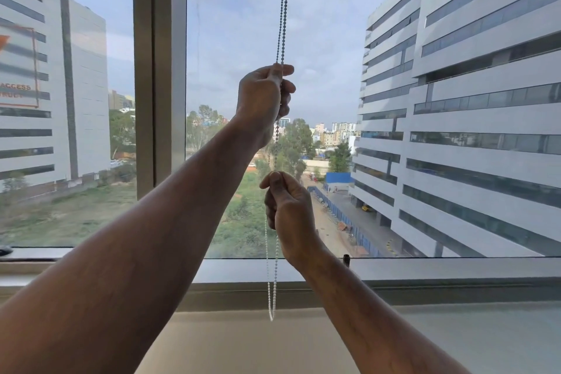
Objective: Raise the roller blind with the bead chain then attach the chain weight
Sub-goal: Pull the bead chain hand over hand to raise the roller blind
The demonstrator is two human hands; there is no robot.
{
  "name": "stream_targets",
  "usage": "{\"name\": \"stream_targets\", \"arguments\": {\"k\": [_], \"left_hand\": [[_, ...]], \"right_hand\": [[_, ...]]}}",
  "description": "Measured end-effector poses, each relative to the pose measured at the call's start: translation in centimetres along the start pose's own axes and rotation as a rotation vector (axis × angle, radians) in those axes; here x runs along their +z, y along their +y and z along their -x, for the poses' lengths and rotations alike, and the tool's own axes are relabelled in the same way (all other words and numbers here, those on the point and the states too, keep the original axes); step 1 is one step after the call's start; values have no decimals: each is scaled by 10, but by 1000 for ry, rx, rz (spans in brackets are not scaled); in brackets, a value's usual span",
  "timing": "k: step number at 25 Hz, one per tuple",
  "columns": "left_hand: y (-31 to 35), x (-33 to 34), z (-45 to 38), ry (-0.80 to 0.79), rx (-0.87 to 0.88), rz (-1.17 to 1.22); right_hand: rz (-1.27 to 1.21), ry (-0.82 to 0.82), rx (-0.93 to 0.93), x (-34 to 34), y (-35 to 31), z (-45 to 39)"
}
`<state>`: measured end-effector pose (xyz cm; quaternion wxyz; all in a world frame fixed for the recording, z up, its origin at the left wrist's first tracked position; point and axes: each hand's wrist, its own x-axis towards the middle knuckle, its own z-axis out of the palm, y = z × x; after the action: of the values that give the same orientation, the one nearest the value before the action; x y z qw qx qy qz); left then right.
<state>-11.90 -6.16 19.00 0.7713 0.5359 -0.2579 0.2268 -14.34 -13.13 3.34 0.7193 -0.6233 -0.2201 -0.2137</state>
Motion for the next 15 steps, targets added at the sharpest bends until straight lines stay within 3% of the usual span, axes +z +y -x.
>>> {"name": "stream_targets", "arguments": {"k": [5,9,15], "left_hand": [[-12,-4,8,44,60,-31],[-24,-7,22,-15,104,15],[-60,-23,50,-46,95,35]], "right_hand": [[-51,-51,52,-5,8,1],[-118,-91,77,-8,13,-7],[-211,59,-22,-7,-24,-51]]}}
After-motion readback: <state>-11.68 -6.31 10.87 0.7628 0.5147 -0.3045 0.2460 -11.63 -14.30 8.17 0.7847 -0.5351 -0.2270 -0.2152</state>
